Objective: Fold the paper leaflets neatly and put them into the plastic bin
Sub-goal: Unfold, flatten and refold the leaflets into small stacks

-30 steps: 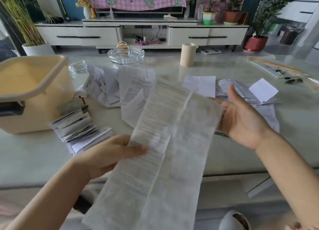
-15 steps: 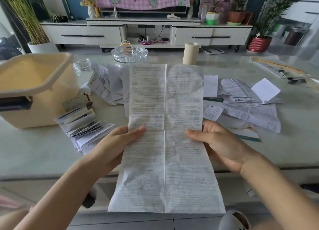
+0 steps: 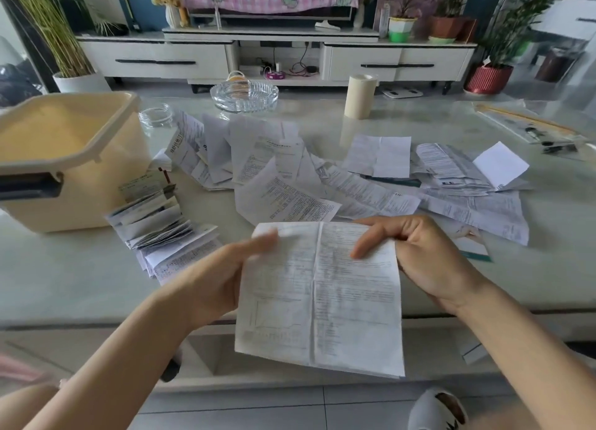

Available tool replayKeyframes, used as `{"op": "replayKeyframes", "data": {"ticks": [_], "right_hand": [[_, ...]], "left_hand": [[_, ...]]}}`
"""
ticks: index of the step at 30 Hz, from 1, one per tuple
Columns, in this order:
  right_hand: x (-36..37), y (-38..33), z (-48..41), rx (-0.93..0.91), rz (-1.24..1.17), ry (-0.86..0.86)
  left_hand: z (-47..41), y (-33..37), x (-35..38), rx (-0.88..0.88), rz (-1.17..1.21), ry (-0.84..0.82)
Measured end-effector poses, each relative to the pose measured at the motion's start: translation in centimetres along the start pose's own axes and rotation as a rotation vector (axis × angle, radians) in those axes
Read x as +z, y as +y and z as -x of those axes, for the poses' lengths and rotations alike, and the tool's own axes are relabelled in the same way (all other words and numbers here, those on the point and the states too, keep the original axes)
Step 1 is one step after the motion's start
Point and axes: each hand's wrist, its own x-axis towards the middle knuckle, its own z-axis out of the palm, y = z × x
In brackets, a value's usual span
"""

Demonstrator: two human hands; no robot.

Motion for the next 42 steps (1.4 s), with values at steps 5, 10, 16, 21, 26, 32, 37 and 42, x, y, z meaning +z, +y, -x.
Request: {"op": "replayKeyframes", "data": {"ticks": [5, 10, 16, 21, 26, 32, 37, 42], "right_hand": [[-2.6, -1.1, 0.1, 0.107, 0.046, -0.112], [-1.8, -0.7, -0.5, 0.178, 0.127, -0.259], [-0.3, 0.1, -0.5, 0.221, 0.281, -0.226], [-1.5, -0.2, -0.8, 0.194, -0.065, 0.145], [-0.4, 0.3, -0.9, 0.178, -0.122, 0.187], [-0.7, 0.5, -0.8, 0.271, -0.249, 0.036], [-0.9, 0.0, -0.4, 0.225, -0.277, 0.032], [-1.2, 0.1, -0.5, 0.144, -0.027, -0.013]], "left_hand": [[0.1, -0.1, -0.4, 0.196, -0.239, 0.080], [-0.1, -0.4, 0.4, 0.261, -0.430, 0.003], [-0.2, 0.2, 1.0, 0.297, -0.340, 0.031], [-0.2, 1.2, 0.3, 0.259, 0.074, -0.100], [-0.2, 0.0, 1.4, 0.322, -0.111, -0.023], [-0.3, 0.2, 0.8, 0.404, -0.091, 0.080], [0.2, 0.7, 0.7, 0.367, 0.031, 0.024], [0.2, 0.5, 0.3, 0.260, 0.024, -0.034]]}}
